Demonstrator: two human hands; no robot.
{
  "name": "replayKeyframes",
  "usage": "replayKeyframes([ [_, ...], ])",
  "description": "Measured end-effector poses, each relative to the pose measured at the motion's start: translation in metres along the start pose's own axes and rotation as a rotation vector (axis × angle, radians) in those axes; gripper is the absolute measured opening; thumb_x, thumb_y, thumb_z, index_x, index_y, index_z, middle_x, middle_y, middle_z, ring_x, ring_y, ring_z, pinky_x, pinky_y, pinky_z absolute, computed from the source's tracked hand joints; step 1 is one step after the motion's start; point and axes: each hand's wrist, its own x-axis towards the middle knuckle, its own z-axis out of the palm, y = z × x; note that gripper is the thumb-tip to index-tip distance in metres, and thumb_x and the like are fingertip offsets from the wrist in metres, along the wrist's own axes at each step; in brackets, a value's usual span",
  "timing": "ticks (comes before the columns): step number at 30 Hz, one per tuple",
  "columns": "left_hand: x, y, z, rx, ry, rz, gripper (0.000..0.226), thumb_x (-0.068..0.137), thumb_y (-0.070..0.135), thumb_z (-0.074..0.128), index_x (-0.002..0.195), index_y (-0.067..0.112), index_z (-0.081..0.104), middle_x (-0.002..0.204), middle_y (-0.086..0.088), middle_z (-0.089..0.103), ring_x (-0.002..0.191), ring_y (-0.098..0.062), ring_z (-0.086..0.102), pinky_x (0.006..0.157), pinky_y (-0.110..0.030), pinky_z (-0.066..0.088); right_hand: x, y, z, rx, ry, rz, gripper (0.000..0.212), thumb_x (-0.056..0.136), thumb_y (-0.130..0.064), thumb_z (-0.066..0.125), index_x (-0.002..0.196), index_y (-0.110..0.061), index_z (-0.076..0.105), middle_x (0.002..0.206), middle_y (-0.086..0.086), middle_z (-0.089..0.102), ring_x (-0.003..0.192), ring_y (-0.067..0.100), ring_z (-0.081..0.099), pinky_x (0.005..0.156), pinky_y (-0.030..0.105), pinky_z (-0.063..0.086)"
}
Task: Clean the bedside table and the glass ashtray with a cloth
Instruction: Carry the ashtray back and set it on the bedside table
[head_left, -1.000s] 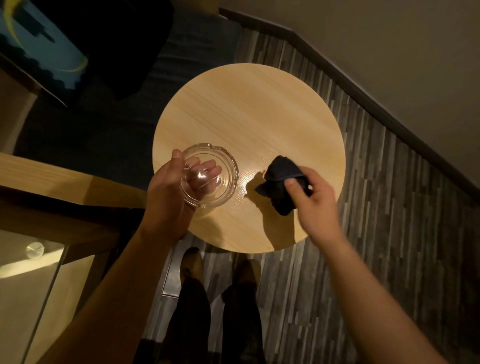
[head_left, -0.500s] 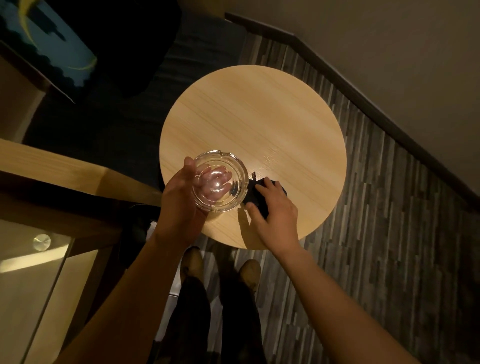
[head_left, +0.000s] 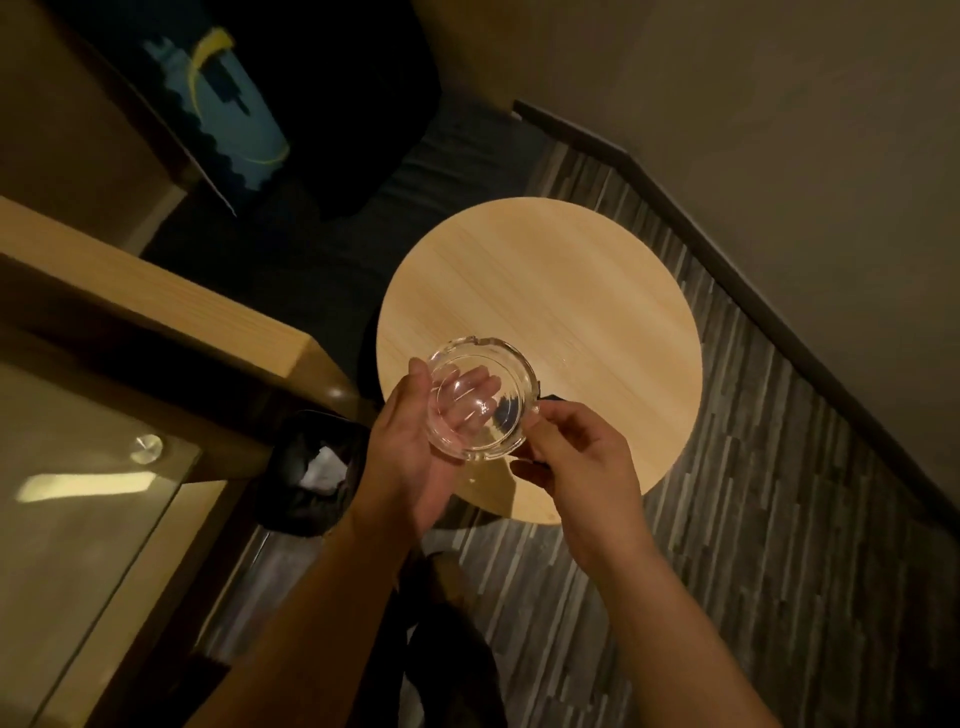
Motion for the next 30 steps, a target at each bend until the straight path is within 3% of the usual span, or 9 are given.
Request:
replayKeyframes([
  [5, -0.022, 0.010, -0.024, 0.160, 0.173, 0.094, 0.060, 0.098, 0.051, 0.057, 0.135, 0.005, 0.062, 0.114, -0.011, 0.074, 0.108, -0.028, 0.070, 0.085, -0.035, 0.059, 0.001, -0.003, 0.016, -0.071, -0.071, -0.060, 0.008, 0.094, -0.012, 0.071, 0.098, -0.013, 0.078, 0.080, 0.004, 0.075, 0.071, 0.016, 0.069, 0.080, 0.039, 0.063],
  [10, -0.061, 0.033, -0.060, 0.291, 0.250, 0.172, 0.031, 0.106, 0.025, 0.051, 0.127, 0.011, 0.070, 0.115, -0.014, 0.074, 0.113, -0.035, 0.070, 0.099, -0.047, 0.057, -0.002, -0.009, 0.048, -0.147, -0.246, -0.097, 0.011, 0.094, -0.007, 0.069, 0.099, -0.010, 0.079, 0.082, 0.010, 0.076, 0.072, 0.019, 0.071, 0.074, 0.031, 0.060],
  [13, -0.093, 0.045, -0.086, 0.206, 0.254, 0.210, 0.038, 0.104, 0.027, 0.053, 0.126, -0.002, 0.065, 0.126, -0.030, 0.066, 0.123, -0.048, 0.060, 0.100, -0.051, 0.055, -0.007, -0.010, 0.076, -0.221, -0.382, -0.121, 0.014, 0.094, -0.005, 0.068, 0.096, -0.012, 0.080, 0.084, 0.010, 0.077, 0.074, 0.021, 0.072, 0.074, 0.033, 0.061],
  [15, -0.115, 0.054, -0.102, 0.110, 0.268, 0.288, 0.048, 0.099, 0.026, 0.057, 0.129, -0.011, 0.059, 0.133, -0.033, 0.061, 0.126, -0.049, 0.058, 0.105, -0.056, 0.051, -0.013, -0.009, 0.097, -0.258, -0.474, -0.133, 0.014, 0.094, -0.007, 0.068, 0.095, -0.014, 0.081, 0.086, 0.009, 0.077, 0.077, 0.023, 0.073, 0.074, 0.033, 0.062],
  [19, -0.154, 0.067, -0.131, 0.020, 0.360, 0.431, 0.041, 0.093, 0.024, 0.065, 0.120, -0.006, 0.068, 0.129, -0.039, 0.060, 0.112, -0.046, 0.058, 0.100, -0.060, 0.046, -0.029, -0.003, 0.141, -0.314, -0.608, -0.136, 0.009, 0.092, -0.017, 0.074, 0.097, -0.019, 0.081, 0.089, 0.008, 0.079, 0.077, 0.022, 0.075, 0.070, 0.028, 0.059],
  [23, -0.188, 0.087, -0.157, -0.027, 0.487, 0.551, 0.039, 0.084, 0.034, 0.083, 0.111, 0.007, 0.078, 0.107, -0.020, 0.071, 0.098, -0.039, 0.059, 0.088, -0.051, 0.052, -0.047, 0.004, 0.193, -0.360, -0.724, -0.154, 0.010, 0.090, -0.021, 0.077, 0.099, -0.020, 0.081, 0.092, 0.008, 0.079, 0.085, 0.029, 0.077, 0.074, 0.037, 0.064],
  [26, -0.216, 0.101, -0.183, 0.014, 0.611, 0.644, 0.031, 0.088, 0.031, 0.079, 0.110, 0.009, 0.075, 0.105, -0.015, 0.074, 0.094, -0.033, 0.070, 0.087, -0.050, 0.058, -0.065, 0.013, 0.237, -0.403, -0.821, -0.153, 0.015, 0.091, -0.023, 0.077, 0.105, -0.018, 0.079, 0.096, 0.007, 0.080, 0.090, 0.026, 0.077, 0.081, 0.045, 0.064],
  [30, -0.254, 0.116, -0.228, -0.019, 0.767, 0.693, 0.027, 0.083, 0.033, 0.082, 0.105, 0.018, 0.076, 0.104, -0.012, 0.077, 0.091, -0.023, 0.074, 0.079, -0.037, 0.061, -0.100, 0.028, 0.295, -0.417, -0.964, -0.168, 0.015, 0.089, -0.022, 0.077, 0.103, -0.019, 0.078, 0.097, 0.007, 0.080, 0.090, 0.024, 0.078, 0.077, 0.040, 0.064],
])
